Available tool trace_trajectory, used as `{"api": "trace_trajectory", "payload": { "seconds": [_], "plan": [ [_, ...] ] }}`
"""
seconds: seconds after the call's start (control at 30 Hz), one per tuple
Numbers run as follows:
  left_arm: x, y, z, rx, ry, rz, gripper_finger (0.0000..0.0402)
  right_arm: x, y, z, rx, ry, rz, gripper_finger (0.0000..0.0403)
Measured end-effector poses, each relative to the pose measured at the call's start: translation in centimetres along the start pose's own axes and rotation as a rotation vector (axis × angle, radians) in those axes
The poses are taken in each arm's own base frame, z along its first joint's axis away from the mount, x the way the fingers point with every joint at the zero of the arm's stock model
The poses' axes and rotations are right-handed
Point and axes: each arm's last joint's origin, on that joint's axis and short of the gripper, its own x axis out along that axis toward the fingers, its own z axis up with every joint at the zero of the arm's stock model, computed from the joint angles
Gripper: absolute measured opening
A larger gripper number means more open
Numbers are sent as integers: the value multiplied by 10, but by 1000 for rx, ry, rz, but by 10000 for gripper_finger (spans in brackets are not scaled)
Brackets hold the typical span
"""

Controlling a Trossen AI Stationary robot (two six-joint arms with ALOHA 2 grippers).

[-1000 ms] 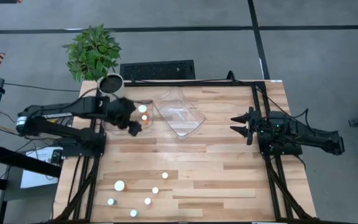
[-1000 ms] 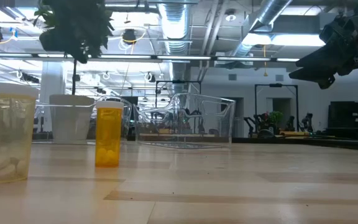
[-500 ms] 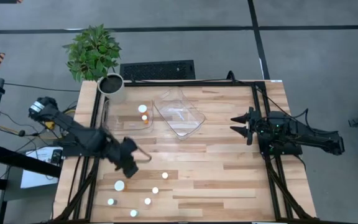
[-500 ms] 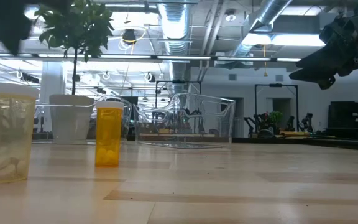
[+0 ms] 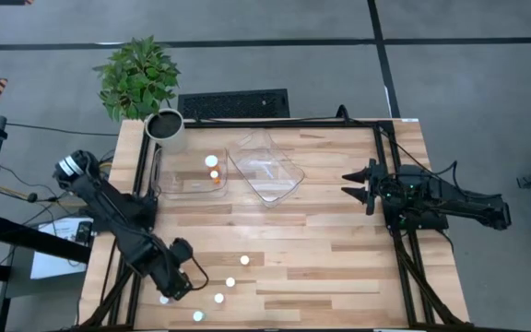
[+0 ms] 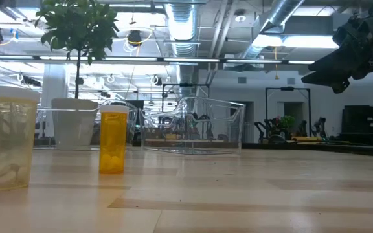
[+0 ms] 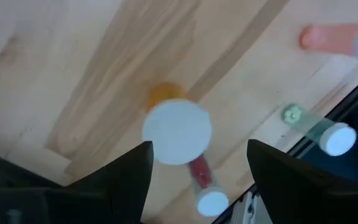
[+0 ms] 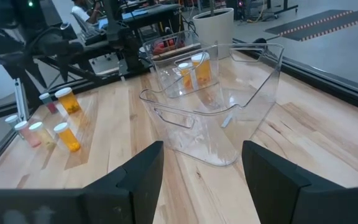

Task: Pick and place medicine bottles into bin by pill shape (circle, oval)
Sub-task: Put the large orange capsule bottle into the left transparent bin

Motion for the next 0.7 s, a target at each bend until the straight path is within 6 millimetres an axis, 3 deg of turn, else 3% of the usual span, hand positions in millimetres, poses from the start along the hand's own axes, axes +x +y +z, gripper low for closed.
{"api": "trace_trajectory", "payload": {
  "seconds": [0.43, 0.7],
  "plan": [
    [14, -2, -3, 21, -5, 77, 302, 0, 0, -1, 23, 8, -3, 225],
    [16, 0, -3, 22, -19, 109, 305, 0, 0, -1, 24, 10, -4, 225]
  ]
}}
